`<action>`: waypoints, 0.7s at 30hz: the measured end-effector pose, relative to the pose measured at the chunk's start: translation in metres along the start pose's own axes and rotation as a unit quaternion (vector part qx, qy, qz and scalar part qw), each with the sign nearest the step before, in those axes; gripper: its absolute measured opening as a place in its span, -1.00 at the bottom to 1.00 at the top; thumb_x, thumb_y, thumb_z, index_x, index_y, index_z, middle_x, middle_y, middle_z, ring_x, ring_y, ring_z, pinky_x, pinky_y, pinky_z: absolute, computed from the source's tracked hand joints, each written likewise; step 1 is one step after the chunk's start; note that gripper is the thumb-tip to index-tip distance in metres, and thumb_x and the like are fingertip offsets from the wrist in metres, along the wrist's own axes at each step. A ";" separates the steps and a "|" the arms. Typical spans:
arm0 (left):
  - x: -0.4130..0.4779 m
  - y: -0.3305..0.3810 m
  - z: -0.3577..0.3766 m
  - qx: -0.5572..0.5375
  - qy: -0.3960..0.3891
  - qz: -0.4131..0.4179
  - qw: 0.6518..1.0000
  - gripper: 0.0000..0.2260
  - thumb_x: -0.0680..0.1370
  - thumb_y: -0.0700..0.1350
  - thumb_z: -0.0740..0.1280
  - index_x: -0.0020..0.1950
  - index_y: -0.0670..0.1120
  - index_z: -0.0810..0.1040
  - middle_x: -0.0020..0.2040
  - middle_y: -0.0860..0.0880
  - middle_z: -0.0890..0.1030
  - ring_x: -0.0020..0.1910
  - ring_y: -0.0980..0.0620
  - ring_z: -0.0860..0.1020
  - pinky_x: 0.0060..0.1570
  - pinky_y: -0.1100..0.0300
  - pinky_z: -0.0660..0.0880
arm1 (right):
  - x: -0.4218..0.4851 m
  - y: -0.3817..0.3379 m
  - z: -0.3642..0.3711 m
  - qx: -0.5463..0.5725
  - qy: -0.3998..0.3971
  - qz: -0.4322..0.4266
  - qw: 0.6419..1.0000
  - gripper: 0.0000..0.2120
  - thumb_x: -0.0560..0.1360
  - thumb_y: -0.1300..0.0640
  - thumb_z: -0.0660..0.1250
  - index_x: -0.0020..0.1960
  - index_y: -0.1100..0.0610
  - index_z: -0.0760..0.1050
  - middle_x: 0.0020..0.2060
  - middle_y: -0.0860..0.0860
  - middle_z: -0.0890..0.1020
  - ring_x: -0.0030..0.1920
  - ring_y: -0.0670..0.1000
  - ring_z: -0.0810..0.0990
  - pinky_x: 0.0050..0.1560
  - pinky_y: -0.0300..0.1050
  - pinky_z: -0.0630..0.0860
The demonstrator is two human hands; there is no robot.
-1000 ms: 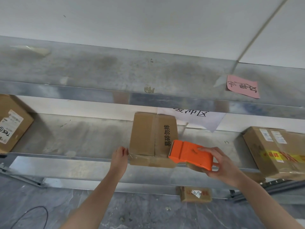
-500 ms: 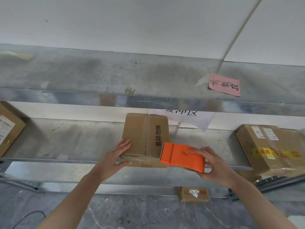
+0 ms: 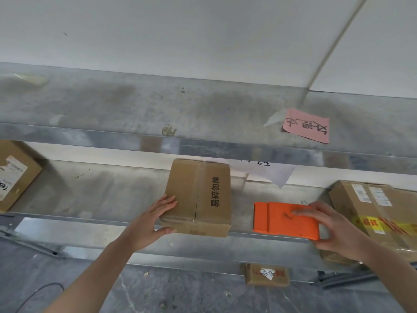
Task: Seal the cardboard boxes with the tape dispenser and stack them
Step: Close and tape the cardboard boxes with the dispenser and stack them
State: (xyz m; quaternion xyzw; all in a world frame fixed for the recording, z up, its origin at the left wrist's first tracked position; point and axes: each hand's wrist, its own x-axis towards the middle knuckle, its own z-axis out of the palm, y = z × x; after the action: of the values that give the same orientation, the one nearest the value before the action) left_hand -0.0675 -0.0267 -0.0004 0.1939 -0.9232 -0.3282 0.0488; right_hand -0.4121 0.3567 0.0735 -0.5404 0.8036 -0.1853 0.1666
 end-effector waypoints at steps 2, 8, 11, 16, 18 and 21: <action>0.000 0.000 0.000 -0.002 0.004 -0.004 1.000 -0.36 0.45 0.19 0.37 0.47 0.21 0.21 0.47 0.40 0.12 0.49 0.36 -0.03 0.45 0.15 0.20 | -0.002 0.011 0.002 -0.006 -0.009 0.016 1.000 -0.19 0.32 0.12 0.58 0.38 -0.38 0.28 0.24 -0.28 0.26 0.20 -0.13 0.41 0.04 -0.29 0.50; 0.000 0.001 0.006 0.003 0.011 -0.017 1.000 -0.32 0.41 0.27 0.32 0.48 0.18 0.20 0.49 0.36 0.10 0.49 0.35 -0.01 0.44 0.22 0.16 | 0.025 0.007 0.031 -0.030 0.000 0.005 1.000 -0.19 0.30 0.12 0.57 0.33 -0.45 0.29 0.14 -0.16 0.27 0.16 -0.16 0.34 0.00 -0.38 0.43; 0.000 0.003 0.007 -0.004 0.006 -0.026 1.000 -0.31 0.40 0.29 0.31 0.48 0.19 0.19 0.49 0.36 0.10 0.49 0.36 -0.02 0.45 0.21 0.15 | 0.038 0.007 0.039 -0.068 -0.003 0.005 0.998 -0.13 0.26 0.12 0.58 0.32 -0.51 0.24 0.12 -0.15 0.26 0.12 -0.09 0.35 0.04 -0.13 0.51; -0.001 0.005 0.010 -0.009 0.014 -0.028 0.999 -0.31 0.40 0.27 0.32 0.48 0.19 0.18 0.49 0.36 0.10 0.49 0.35 -0.03 0.45 0.17 0.17 | 0.058 -0.016 0.054 -0.119 -0.025 0.004 0.993 -0.09 0.30 0.14 0.53 0.34 -0.52 0.13 0.16 -0.13 0.25 0.11 -0.18 0.23 0.05 -0.13 0.48; -0.001 0.008 0.010 -0.015 0.008 -0.032 0.999 -0.30 0.40 0.27 0.32 0.49 0.19 0.17 0.49 0.36 0.10 0.49 0.36 -0.05 0.46 0.17 0.15 | 0.066 -0.022 0.064 -0.110 -0.026 0.009 0.994 -0.13 0.30 0.16 0.51 0.35 -0.47 0.17 0.18 -0.08 0.28 0.11 -0.14 0.28 0.04 -0.11 0.49; -0.001 0.011 0.009 -0.032 0.005 -0.043 0.999 -0.31 0.39 0.38 0.24 0.47 0.21 0.18 0.49 0.35 0.11 0.48 0.38 -0.05 0.47 0.17 0.13 | 0.071 -0.016 0.078 -0.055 -0.025 0.022 0.998 -0.05 0.29 0.21 0.53 0.28 -0.57 0.10 0.14 -0.06 0.28 0.10 -0.02 0.38 -0.01 -0.24 0.42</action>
State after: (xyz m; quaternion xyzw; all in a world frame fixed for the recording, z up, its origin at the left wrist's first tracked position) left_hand -0.0724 -0.0130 -0.0006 0.2335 -0.9030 -0.3579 0.0456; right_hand -0.3880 0.2760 0.0081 -0.5351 0.8202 -0.1234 0.1602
